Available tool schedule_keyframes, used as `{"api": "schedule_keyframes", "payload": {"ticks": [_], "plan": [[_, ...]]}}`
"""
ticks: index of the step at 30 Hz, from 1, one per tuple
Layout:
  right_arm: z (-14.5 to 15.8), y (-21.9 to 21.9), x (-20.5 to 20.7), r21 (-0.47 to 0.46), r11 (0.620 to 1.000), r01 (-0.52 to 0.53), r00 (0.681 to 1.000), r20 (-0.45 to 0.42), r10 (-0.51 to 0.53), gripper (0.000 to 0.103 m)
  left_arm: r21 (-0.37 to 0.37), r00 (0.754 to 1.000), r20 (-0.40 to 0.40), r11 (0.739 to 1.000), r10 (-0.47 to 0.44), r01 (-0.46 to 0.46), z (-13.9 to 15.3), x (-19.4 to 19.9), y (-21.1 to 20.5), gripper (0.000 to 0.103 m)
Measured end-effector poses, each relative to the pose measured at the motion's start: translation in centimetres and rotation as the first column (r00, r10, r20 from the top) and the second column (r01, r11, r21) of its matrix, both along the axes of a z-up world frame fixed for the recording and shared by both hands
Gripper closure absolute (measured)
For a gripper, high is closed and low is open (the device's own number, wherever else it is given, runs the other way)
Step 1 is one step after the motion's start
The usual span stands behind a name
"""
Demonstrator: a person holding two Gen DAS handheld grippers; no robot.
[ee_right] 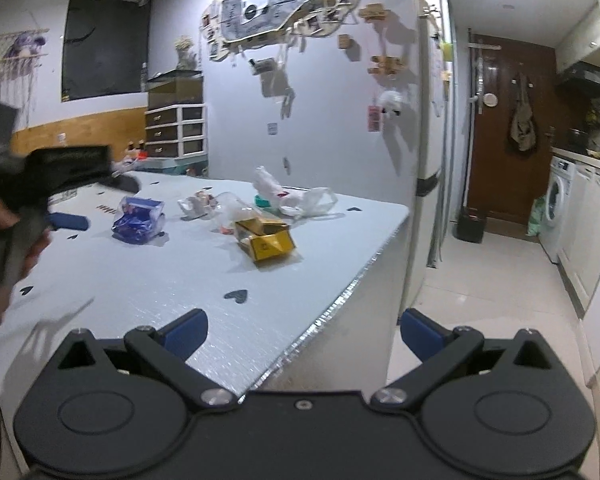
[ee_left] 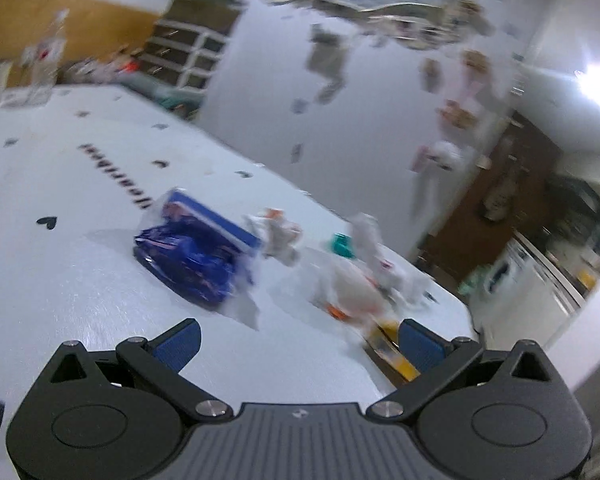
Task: Collect trash
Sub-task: 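Move the right tool to the yellow box while the left reaches the blue bag, then grasp the yellow box with the right tool while the left grasps the blue bag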
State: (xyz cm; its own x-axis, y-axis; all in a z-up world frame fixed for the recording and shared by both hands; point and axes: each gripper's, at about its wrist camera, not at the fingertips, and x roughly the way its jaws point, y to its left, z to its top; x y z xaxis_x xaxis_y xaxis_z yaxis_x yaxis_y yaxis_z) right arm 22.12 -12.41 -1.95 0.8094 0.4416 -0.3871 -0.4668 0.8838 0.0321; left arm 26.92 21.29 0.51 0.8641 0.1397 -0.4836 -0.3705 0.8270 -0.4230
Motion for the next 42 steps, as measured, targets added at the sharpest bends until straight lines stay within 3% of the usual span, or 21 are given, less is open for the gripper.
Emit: {"api": "schedule_keyframes", "payload": {"ticks": [6,12,17,24,30,39,42], "plan": [[0.2,1.2,1.5,-0.018,0.999,-0.028,1.000,0.001,0.028,0.000,-0.123,0.984,-0.087,0.978,0.156,-0.166,-1.7,5.3,4.7,0.000],[-0.1,1.9,2.9,-0.036,0.999,-0.039,0.999,-0.010,0.038,0.000,-0.233,0.946,-0.139,0.918,0.294,-0.320,-3.1,8.6,7.8,0.000],[-0.3,2.2,4.2,-0.048,0.998,-0.040,0.999,-0.019,0.039,0.000,-0.242,0.927,-0.142,0.896,0.347,-0.372,-3.8,10.8,8.9,0.000],[0.1,3.5,6.5,-0.054,0.997,-0.063,0.998,-0.023,0.061,0.000,-0.175,0.937,-0.064,0.921,0.342,-0.348,-4.4,11.9,8.9,0.002],[0.8,6.7,9.5,-0.107,0.986,-0.127,0.992,-0.014,0.126,0.000,-0.026,0.951,-0.059,0.952,0.304,-0.306,-4.7,12.9,8.4,0.018],[0.0,12.5,15.8,-0.179,0.966,-0.184,0.983,-0.047,0.179,0.000,0.019,0.963,-0.048,0.964,0.266,-0.266,-5.1,12.9,8.5,0.035],[-0.2,13.5,18.1,-0.156,0.973,-0.173,0.984,-0.077,0.162,0.000,0.027,0.967,-0.046,0.968,0.251,-0.250,-5.3,12.9,8.2,0.052]]}}
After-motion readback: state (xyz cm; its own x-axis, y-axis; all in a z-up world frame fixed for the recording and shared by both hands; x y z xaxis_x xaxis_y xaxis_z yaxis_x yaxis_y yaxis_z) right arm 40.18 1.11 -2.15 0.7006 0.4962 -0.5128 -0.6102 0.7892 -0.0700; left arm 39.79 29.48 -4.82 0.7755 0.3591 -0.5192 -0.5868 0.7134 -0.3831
